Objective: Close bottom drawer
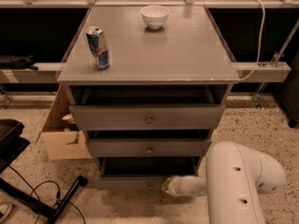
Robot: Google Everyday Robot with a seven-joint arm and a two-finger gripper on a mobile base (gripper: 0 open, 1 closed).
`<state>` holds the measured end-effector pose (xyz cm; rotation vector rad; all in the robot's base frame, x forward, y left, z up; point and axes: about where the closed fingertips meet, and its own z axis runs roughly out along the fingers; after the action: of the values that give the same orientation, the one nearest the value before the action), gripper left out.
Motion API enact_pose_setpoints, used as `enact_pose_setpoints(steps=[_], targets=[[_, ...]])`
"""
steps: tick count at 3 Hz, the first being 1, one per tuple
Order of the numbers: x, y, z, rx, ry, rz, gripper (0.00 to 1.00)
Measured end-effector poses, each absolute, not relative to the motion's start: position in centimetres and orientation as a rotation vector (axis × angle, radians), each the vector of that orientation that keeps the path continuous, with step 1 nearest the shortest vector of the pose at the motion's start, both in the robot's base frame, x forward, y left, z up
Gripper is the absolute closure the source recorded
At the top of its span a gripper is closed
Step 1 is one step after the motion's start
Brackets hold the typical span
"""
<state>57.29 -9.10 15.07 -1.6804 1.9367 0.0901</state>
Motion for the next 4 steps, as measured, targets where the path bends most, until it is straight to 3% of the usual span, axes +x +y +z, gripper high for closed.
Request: enact_pose_setpoints(steps=[3,4], targets=[[59.9,-9.7,15.1,-1.660,1.959,0.076,0.97],[59.9,-9.7,15.1,-1.660,1.959,0.076,0.66]])
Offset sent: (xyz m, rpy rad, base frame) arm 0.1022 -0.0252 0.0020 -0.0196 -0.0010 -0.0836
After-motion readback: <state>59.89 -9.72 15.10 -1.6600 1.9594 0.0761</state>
